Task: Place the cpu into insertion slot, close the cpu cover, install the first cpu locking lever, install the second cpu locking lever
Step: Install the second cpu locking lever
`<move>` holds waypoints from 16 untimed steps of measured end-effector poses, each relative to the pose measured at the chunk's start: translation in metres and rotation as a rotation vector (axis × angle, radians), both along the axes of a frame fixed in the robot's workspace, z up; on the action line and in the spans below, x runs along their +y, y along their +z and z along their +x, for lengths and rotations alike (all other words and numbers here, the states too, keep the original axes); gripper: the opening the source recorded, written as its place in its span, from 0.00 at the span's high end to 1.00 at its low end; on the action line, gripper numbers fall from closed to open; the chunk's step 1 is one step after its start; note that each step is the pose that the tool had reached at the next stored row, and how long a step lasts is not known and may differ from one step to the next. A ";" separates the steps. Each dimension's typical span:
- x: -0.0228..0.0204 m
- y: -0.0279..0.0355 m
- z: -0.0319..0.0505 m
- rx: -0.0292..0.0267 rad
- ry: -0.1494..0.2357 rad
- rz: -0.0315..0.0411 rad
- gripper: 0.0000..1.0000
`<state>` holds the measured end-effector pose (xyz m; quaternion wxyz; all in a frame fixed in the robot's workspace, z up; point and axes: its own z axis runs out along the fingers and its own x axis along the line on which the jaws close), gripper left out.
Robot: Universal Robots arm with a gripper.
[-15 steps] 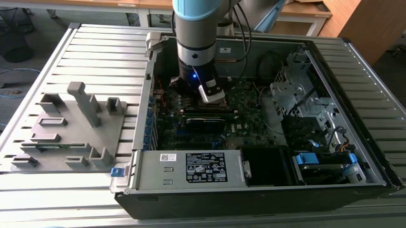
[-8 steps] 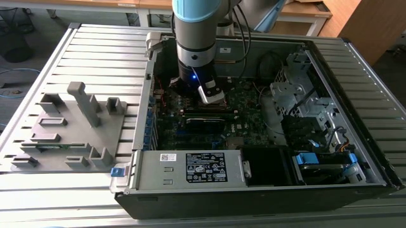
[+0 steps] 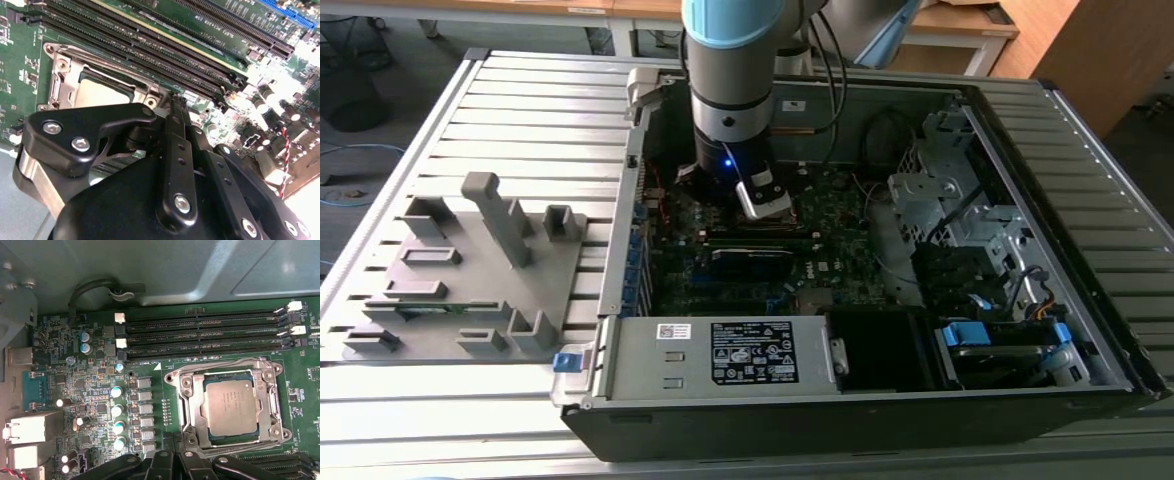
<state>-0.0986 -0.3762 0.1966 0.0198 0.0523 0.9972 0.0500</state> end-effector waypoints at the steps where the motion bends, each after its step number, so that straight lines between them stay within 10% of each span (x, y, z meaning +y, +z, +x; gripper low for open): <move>1: 0.0000 0.0029 0.0000 0.0002 0.000 -0.0002 0.89; 6: 0.0000 0.0158 0.0000 0.0002 0.000 -0.0002 0.89; 16: 0.0011 0.0153 0.0246 0.0002 0.000 -0.0001 0.89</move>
